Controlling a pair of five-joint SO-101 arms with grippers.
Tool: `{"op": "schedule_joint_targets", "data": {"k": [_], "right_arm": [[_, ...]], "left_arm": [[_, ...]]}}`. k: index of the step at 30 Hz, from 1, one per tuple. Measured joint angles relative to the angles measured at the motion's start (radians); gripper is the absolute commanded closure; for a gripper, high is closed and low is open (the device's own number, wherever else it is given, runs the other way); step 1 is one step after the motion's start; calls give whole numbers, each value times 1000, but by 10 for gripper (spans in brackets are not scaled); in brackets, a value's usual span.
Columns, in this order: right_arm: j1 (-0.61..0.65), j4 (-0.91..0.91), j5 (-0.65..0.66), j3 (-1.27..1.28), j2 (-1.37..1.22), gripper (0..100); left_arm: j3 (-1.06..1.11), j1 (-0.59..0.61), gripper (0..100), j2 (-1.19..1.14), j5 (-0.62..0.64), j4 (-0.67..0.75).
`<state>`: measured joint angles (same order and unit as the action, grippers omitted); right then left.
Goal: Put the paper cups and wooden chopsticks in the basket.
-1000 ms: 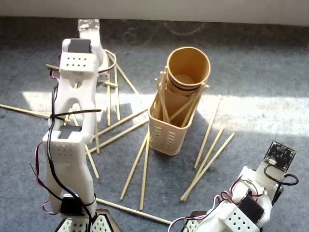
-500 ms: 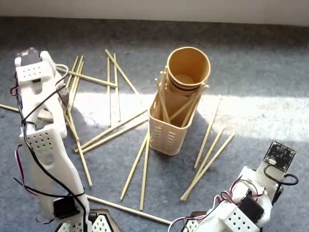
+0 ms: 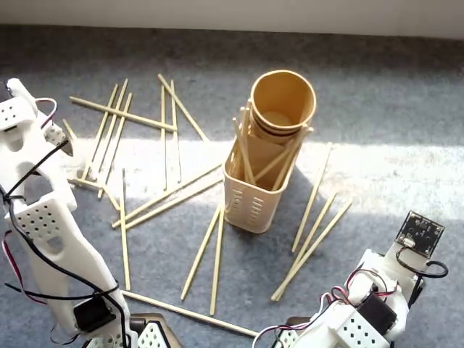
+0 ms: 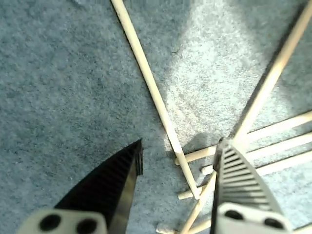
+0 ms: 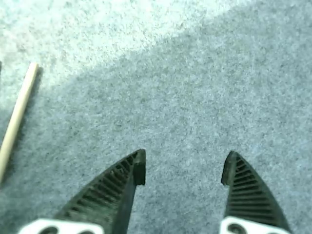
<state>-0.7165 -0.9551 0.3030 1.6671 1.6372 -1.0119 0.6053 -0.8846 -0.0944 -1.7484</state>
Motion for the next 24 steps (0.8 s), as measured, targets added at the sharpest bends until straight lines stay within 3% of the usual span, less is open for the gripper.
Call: {"op": "schedule_joint_targets", "data": {"k": [3,10,13,24], "right_arm": [[0,0,0,0,0,743],[0,0,0,0,0,743],[0,0,0,0,0,743],[0,0,0,0,0,743]], "left_arm": [[61,-2,721,35,0,-6],[227,-5,504,57,0,-6],[230,-15,509,58,0,0],[233,-60,514,-72,5,227]]}}
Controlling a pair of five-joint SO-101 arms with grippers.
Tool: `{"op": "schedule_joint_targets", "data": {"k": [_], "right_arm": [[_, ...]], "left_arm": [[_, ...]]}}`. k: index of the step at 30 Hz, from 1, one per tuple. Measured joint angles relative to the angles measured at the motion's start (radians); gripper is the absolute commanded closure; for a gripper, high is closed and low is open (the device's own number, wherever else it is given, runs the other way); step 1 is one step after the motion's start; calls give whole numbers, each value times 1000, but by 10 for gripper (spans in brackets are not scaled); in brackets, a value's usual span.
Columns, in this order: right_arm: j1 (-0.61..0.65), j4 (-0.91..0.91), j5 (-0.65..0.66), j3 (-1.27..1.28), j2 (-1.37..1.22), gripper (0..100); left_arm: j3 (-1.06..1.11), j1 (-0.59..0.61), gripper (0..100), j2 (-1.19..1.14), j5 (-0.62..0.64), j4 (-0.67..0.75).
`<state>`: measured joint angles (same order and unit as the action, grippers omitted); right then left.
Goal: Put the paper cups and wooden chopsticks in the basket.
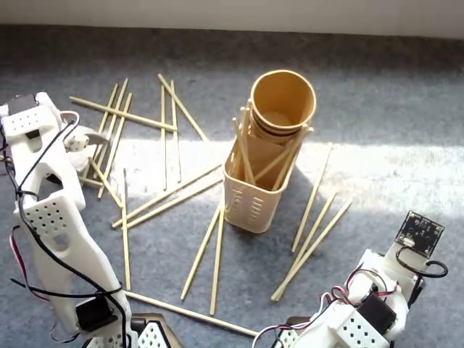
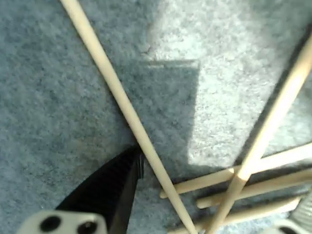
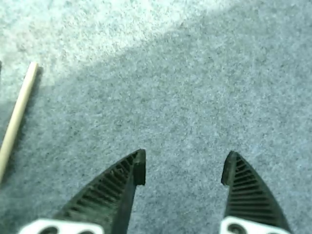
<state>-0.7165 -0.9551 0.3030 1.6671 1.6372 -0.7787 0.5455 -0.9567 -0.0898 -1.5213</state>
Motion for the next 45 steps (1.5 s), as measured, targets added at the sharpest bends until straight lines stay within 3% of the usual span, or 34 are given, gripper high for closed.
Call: {"op": "schedule_joint_targets", "data": {"k": [4,6,13,17,22,29,36,45], "right_arm": [[0,0,0,0,0,743],[0,0,0,0,0,743],[0,0,0,0,0,743],[0,0,0,0,0,743],[0,0,0,0,0,743],[0,0,0,0,0,743],[0,0,0,0,0,743],[0,0,0,0,0,743]], "left_arm": [[-2,0,518,-38,0,3],[-5,0,569,-44,0,3],[0,0,1000,-51,-12,66],[-11,-18,998,-46,-161,100],[-31,-49,995,-54,-207,106],[-284,-66,996,-75,-209,9],[-784,-124,997,-69,-172,-138],[-842,-298,997,229,-63,-155]]}}
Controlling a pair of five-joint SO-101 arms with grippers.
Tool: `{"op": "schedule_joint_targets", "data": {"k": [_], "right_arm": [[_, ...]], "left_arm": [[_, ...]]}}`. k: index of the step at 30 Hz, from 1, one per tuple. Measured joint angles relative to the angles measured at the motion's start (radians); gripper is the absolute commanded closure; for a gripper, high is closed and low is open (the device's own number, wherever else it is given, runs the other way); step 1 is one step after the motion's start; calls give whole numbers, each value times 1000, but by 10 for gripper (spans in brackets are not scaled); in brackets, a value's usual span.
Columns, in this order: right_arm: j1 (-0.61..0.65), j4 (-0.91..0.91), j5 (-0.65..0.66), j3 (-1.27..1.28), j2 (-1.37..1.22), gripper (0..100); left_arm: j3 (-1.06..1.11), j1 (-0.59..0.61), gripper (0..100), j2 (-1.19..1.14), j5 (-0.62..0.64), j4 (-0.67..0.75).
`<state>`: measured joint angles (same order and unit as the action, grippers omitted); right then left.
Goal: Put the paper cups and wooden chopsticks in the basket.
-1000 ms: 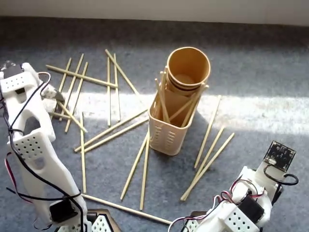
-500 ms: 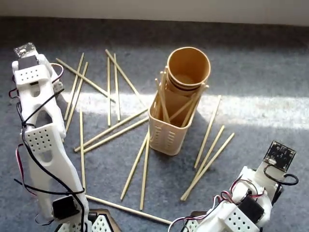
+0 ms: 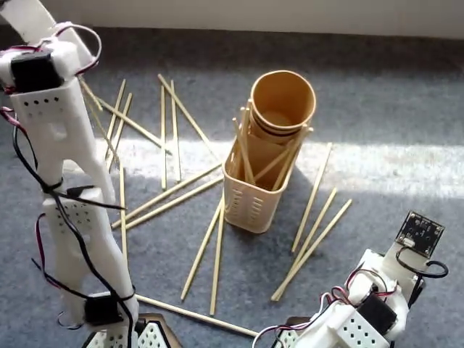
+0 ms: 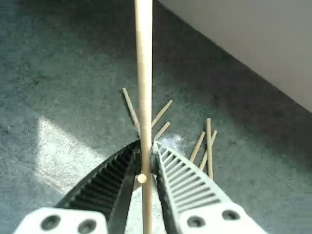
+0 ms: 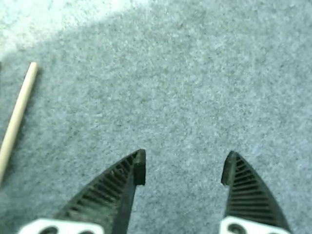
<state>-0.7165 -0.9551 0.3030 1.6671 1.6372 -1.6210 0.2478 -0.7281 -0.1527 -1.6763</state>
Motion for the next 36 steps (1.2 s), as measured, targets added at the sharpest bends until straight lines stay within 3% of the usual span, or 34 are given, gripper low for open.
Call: {"op": "schedule_joint_targets", "data": {"k": [12,21,25,31,36], "right_arm": [[0,0,0,0,0,743],[0,0,0,0,0,743],[0,0,0,0,0,743],[0,0,0,0,0,743],[0,0,0,0,0,743]], "left_arm": [[-18,-466,997,496,2,-60],[-21,-690,997,548,2,-81],[-21,-740,997,519,-46,-66],[-21,-741,997,448,-158,124],[-20,-786,997,471,-176,74]]}}
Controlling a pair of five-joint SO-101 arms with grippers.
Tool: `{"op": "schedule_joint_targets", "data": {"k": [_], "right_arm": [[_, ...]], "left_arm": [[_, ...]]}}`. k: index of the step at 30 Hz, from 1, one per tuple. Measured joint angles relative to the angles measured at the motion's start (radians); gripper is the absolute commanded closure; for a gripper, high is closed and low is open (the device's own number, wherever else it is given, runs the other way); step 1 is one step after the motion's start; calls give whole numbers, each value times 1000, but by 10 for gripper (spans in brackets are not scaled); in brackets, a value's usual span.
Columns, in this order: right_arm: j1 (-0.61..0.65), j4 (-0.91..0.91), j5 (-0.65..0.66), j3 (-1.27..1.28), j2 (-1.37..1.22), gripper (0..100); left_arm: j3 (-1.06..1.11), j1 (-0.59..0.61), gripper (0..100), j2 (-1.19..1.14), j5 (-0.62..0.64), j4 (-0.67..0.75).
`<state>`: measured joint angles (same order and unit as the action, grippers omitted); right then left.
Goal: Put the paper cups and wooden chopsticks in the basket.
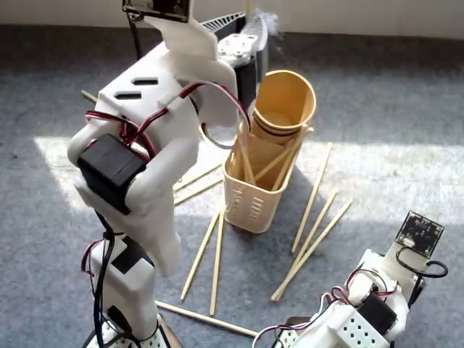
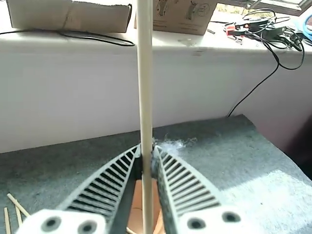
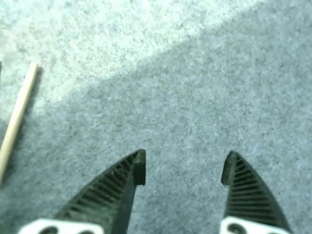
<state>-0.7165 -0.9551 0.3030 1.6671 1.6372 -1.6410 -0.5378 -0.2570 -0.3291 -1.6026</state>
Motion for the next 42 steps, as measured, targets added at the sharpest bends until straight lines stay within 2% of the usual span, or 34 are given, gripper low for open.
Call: {"op": "schedule_joint_targets", "data": {"k": [6,11,15,20,23,26,31,34,37,42], "right_arm": [[0,0,0,0,0,743],[0,0,0,0,0,743],[0,0,0,0,0,743],[0,0,0,0,0,743],[0,0,0,0,0,743],[0,0,0,0,0,743],[0,0,0,0,0,743],[0,0,0,0,0,743],[0,0,0,0,0,743],[0,0,0,0,0,743]], "left_arm": [[-2,-11,997,267,6,-152],[61,146,997,488,57,-178],[265,170,997,666,77,-181],[643,180,997,908,95,-155],[931,178,997,1028,95,-34],[1277,178,997,1175,98,163],[1932,176,996,1422,71,644],[2260,138,995,1456,28,936],[2403,71,995,1413,18,1082],[2414,-14,995,1275,15,1188]]}}
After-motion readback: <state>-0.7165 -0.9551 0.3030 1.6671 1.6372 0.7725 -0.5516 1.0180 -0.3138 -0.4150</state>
